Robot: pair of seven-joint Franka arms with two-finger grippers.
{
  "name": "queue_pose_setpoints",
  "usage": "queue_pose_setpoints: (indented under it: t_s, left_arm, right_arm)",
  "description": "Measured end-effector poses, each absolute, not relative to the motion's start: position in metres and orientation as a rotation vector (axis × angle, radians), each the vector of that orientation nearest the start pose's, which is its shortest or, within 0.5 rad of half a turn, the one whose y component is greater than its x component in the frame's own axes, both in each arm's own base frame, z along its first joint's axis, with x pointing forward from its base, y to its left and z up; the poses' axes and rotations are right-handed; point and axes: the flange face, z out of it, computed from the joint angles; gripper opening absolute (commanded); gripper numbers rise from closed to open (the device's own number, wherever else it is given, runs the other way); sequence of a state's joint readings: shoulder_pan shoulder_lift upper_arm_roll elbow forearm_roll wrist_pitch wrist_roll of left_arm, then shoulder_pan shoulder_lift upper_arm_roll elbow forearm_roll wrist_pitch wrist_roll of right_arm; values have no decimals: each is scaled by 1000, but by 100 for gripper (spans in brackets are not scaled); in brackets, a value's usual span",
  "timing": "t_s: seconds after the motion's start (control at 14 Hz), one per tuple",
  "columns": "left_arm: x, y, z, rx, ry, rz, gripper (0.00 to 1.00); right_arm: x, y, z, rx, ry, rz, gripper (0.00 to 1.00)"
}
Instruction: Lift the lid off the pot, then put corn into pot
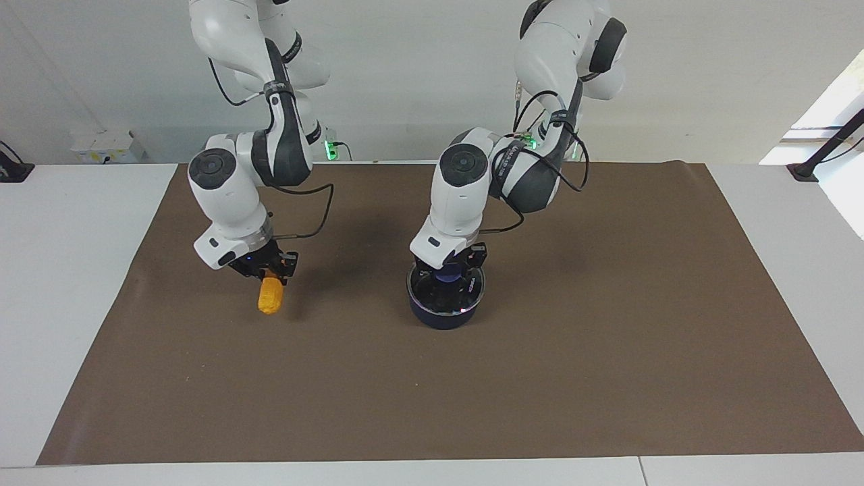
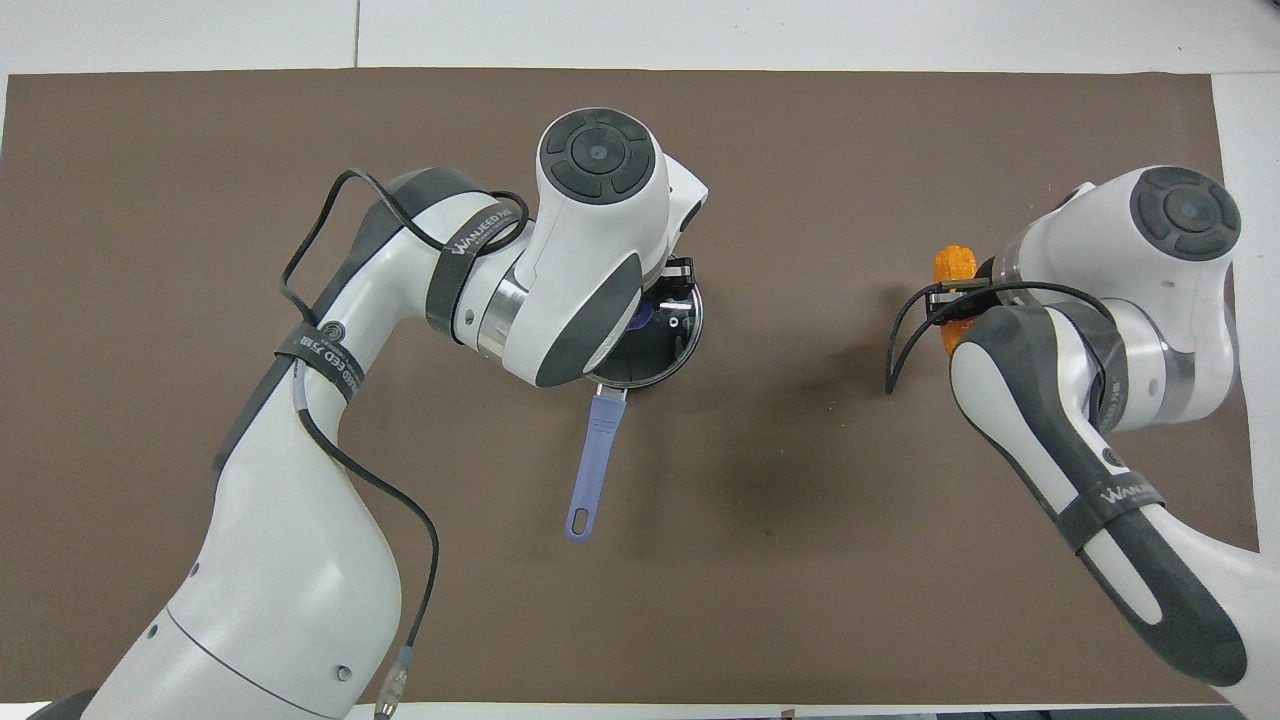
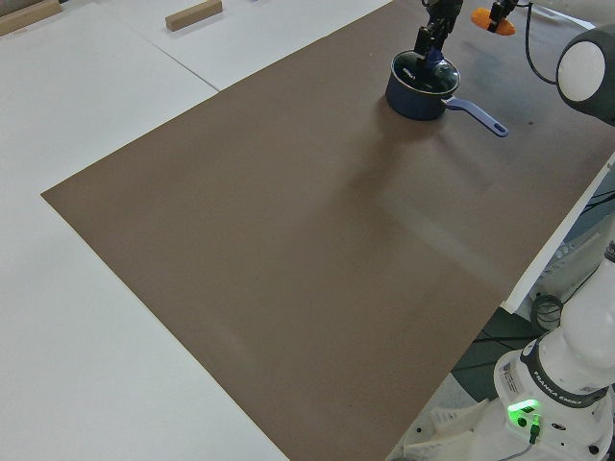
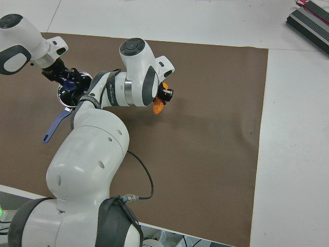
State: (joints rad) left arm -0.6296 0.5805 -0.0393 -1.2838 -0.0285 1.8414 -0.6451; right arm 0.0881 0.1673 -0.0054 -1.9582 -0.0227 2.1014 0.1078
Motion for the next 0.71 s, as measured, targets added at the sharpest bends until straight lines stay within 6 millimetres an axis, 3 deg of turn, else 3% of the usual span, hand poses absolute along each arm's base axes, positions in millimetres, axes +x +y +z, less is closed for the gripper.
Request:
queue_pose_setpoints:
  t_s: [0.14,0.36,0.5,0.71]
  left_arm:
    - [567,-443,411,-3165,15,75,44]
    - [567,-443,411,-3165,15,75,22]
    - [567,-443,411,-3165,14,75,2]
    - [567,-442,421,-3173,8,58,0]
  right_arm:
    - [588,52,415,-3166,11,80,0]
    - [590,68,441,-3150,-20,101,0]
    - [592,77,450,-3139,-35,96,0]
    - [592,88,452,-3132,-56,92,0]
